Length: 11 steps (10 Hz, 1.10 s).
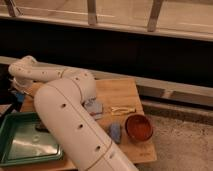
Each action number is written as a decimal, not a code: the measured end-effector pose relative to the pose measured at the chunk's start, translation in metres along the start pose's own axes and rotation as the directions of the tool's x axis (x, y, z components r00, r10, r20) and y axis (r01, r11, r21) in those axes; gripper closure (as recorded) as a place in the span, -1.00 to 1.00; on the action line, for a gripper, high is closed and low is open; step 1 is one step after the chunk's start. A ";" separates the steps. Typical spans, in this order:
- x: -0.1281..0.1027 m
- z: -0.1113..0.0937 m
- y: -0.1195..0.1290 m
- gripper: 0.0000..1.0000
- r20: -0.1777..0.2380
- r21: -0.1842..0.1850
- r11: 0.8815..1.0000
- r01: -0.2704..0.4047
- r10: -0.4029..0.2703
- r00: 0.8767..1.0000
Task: Place fork in plastic cup
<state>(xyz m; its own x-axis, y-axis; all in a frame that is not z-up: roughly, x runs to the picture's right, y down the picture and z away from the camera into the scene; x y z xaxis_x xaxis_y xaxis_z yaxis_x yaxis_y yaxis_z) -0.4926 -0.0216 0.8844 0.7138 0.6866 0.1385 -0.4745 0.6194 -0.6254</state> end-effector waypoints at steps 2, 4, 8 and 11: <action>-0.002 -0.007 -0.005 1.00 0.057 -0.022 1.000 0.005 -0.004 0.998; 0.010 -0.027 -0.017 1.00 0.151 -0.074 0.997 -0.003 0.014 0.988; 0.030 -0.066 -0.029 1.00 0.243 -0.088 0.996 -0.026 0.046 0.969; 0.036 -0.091 -0.030 1.00 0.289 -0.065 0.997 -0.046 0.063 0.955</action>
<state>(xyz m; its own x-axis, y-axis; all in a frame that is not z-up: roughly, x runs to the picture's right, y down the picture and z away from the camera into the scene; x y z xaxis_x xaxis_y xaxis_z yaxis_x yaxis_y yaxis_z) -0.4057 -0.0500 0.8377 0.5030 0.8049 0.3150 -0.4724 0.5612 -0.6797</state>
